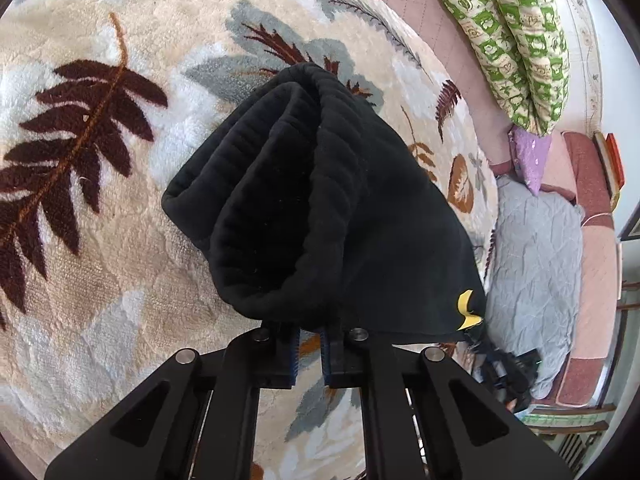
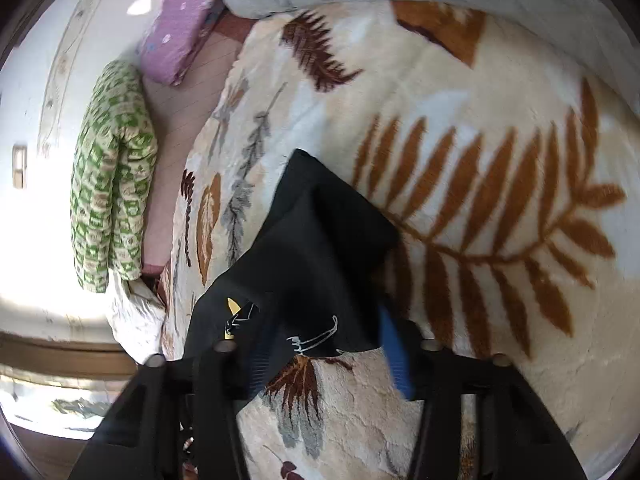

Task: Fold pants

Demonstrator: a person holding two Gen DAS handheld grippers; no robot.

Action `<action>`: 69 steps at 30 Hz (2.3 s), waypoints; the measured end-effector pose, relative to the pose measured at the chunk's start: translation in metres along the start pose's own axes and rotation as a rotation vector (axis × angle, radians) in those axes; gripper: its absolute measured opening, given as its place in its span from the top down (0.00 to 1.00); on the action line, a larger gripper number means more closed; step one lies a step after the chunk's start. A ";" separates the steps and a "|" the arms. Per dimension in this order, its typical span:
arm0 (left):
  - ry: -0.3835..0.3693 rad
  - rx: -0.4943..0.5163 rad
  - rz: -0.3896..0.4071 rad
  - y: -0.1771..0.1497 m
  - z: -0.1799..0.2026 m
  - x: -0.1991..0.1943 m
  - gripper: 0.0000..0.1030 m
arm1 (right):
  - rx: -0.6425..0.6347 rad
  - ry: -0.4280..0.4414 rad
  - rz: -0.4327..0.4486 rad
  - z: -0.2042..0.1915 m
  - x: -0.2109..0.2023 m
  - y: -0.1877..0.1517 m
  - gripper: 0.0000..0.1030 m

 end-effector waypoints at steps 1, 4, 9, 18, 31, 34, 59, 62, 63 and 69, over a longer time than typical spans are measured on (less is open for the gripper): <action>0.002 0.001 -0.001 0.000 0.001 -0.001 0.94 | -0.050 0.017 -0.010 -0.010 0.000 0.004 0.98; 0.012 0.002 -0.002 -0.001 0.000 -0.002 0.94 | -0.185 0.010 0.044 -0.048 -0.017 0.021 0.97; 0.014 -0.009 -0.011 0.000 -0.007 -0.001 0.94 | -0.279 0.031 0.182 -0.077 -0.049 0.047 0.97; 0.007 0.056 -0.055 -0.005 0.004 -0.005 0.94 | -0.244 -0.158 0.108 -0.004 0.004 0.047 0.90; 0.054 0.217 0.119 0.012 0.035 -0.075 0.57 | -0.229 0.042 -0.002 -0.036 -0.013 -0.003 0.53; 0.031 0.156 0.077 0.024 0.025 -0.062 0.57 | -0.161 0.078 -0.089 -0.044 0.022 -0.017 0.53; 0.168 0.179 0.006 0.030 0.013 -0.025 0.88 | -0.141 0.068 -0.207 -0.035 0.069 -0.038 0.87; 0.144 0.207 -0.042 0.024 0.018 -0.032 0.84 | -0.131 0.095 -0.228 -0.036 0.059 -0.036 0.64; 0.142 0.227 -0.048 0.020 0.021 -0.038 0.84 | -0.145 0.081 -0.229 -0.036 0.051 -0.035 0.61; 0.179 0.463 0.008 -0.008 0.071 -0.068 0.82 | -0.248 0.082 -0.072 -0.030 -0.030 -0.007 0.59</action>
Point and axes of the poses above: each gripper's, at about its wrist camera, not at the fingertips, and x roughly the way its jaws point, z to its right, y to its top, the point moved 1 cm from there along x, roughly the way its jaws point, and after that the axes turned 5 degrees about -y, right-handed, at the moved point
